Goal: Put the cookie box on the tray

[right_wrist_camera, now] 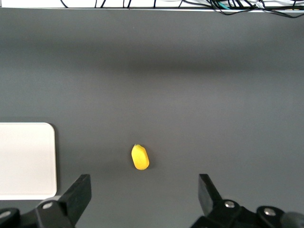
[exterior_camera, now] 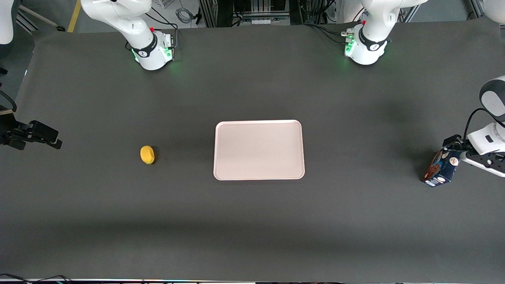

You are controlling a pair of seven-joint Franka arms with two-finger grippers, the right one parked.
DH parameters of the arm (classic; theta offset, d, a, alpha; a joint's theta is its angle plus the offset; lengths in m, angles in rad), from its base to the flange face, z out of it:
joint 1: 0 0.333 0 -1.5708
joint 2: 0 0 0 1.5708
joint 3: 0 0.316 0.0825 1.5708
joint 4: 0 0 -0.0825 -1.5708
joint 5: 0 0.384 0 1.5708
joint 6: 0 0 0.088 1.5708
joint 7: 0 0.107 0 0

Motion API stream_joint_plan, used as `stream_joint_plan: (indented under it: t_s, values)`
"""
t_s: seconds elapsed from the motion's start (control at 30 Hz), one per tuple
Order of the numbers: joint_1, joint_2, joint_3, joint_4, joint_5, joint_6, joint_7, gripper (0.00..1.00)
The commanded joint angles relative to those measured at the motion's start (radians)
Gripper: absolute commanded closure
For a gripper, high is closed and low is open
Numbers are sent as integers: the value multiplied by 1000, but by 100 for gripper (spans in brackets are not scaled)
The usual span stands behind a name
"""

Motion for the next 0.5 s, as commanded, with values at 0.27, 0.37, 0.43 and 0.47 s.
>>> stream_joint_plan:
  t_s: [0.27, 0.37, 0.43, 0.47]
  values:
    - [9, 81, 15, -5, -95, 79, 95, 0]
    - [7, 93, 15, -5, -109, 80, 95, 0]
    - [6, 104, 15, -5, -109, 102, 97, 0]
    - [6, 110, 15, -5, -109, 120, 97, 0]
